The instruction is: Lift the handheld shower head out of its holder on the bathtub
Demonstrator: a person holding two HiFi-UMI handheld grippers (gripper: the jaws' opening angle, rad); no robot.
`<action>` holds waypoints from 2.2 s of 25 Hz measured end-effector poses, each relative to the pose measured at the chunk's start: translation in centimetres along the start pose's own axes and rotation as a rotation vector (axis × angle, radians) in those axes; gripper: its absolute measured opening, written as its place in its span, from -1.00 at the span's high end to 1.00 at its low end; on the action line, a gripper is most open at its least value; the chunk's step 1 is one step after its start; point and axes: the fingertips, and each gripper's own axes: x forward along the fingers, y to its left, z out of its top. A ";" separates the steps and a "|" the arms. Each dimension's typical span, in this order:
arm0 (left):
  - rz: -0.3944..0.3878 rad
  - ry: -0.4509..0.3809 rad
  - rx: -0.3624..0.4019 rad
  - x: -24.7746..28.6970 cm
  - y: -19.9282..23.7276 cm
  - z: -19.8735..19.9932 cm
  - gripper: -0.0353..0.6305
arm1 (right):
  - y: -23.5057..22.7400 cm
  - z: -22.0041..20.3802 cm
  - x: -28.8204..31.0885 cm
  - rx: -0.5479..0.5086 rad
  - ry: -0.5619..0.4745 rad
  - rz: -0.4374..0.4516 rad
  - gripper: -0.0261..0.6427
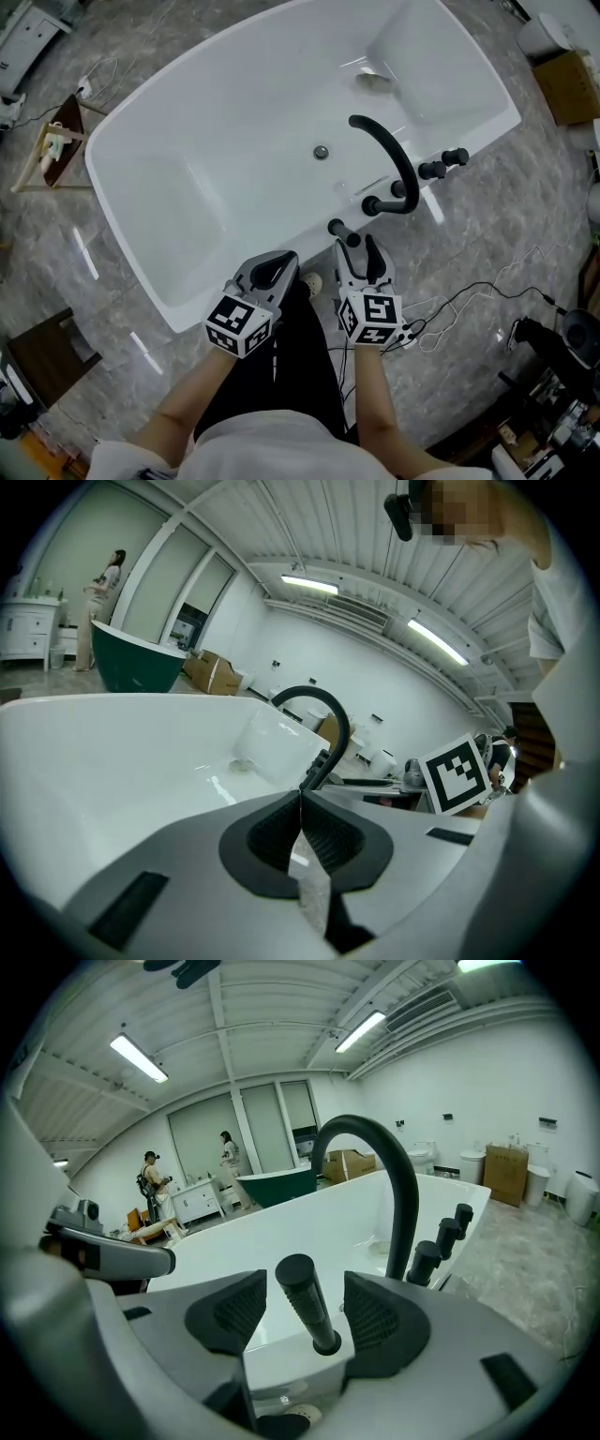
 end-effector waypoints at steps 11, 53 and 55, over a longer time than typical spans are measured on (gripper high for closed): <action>-0.013 0.023 -0.015 2.6 1.9 -1.8 0.86 | -0.3 -1.9 4.0 -0.023 0.009 -0.010 0.19; -0.051 0.036 0.105 1.3 -0.9 0.3 0.86 | 0.3 0.7 0.5 -0.104 -0.008 -0.085 0.50; -0.052 0.032 0.116 1.3 -1.2 0.7 0.86 | 0.2 1.3 0.0 -0.104 -0.019 -0.089 0.50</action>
